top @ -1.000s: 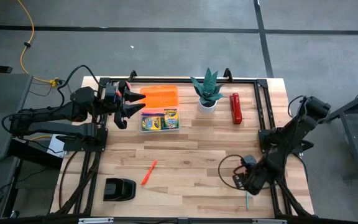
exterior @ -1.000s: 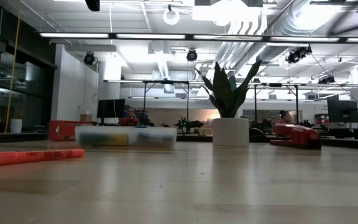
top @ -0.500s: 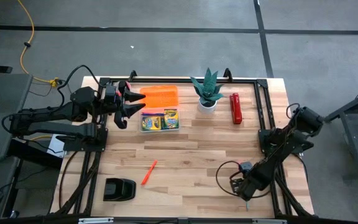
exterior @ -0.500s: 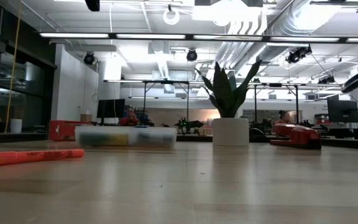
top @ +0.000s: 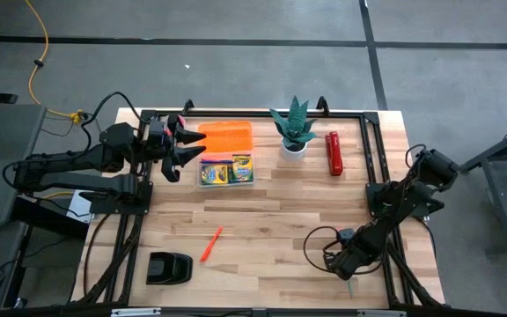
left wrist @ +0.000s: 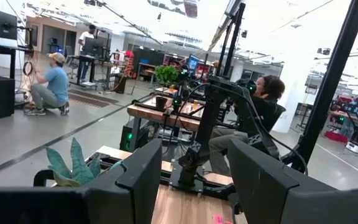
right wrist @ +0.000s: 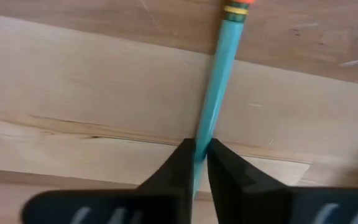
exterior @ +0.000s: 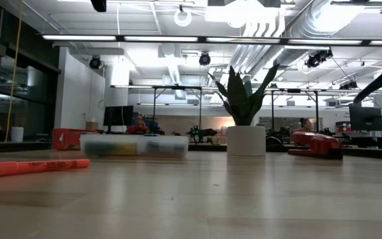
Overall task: Pack school essentials
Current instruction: Put the blue colored pencil into the orange supply box
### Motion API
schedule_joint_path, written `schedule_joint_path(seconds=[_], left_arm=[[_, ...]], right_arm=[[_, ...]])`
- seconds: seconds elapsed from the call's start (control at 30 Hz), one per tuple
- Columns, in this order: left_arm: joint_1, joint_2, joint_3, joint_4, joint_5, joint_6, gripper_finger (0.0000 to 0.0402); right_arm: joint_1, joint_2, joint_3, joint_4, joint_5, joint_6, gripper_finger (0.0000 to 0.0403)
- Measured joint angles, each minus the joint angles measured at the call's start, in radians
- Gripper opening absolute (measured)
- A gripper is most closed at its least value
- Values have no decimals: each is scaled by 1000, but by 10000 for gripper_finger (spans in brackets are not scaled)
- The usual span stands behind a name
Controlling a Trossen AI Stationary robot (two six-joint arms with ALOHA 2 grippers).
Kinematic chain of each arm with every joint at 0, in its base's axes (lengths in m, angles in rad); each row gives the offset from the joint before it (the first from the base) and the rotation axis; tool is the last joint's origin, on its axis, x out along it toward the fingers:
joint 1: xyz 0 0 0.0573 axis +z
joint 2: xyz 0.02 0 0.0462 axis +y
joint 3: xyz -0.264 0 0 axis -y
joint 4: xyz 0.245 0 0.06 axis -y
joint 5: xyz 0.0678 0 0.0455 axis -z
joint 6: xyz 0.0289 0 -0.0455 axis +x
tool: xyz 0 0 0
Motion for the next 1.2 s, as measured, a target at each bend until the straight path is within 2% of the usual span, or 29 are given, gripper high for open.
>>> schedule_joint_path(seconds=[0.17, 0.3, 0.4, 0.57, 0.7, 0.87, 1.0, 1.1, 1.2], left_arm=[[0, 0, 0, 0, 0, 2, 172], [0, 0, 0, 0, 0, 3, 172], [0, 0, 0, 1, 0, 3, 172], [0, 0, 0, 0, 0, 3, 172], [0, 0, 0, 0, 0, 3, 172], [0, 0, 0, 0, 0, 3, 172], [-1, 0, 1, -40, 1, 3, 172], [-1, 0, 1, -84, 11, 3, 172], [-1, 7, 1, -111, 48, 3, 172]], right_arm=[[1, -11, -4, -3, 8, -21, 10], [18, -77, -13, -2, 37, -74, 5], [43, -157, -16, -8, 103, -144, 3], [29, -297, -11, 53, 282, -386, 2], [-72, -363, -11, 123, 372, -663, 1], [-269, -377, -10, 310, 458, -1105, 1], [-441, -377, -9, 524, 471, -1436, 1], [-551, -377, -2, 667, 449, -1614, 0], [-627, -377, 50, 667, 401, -1733, 0]])
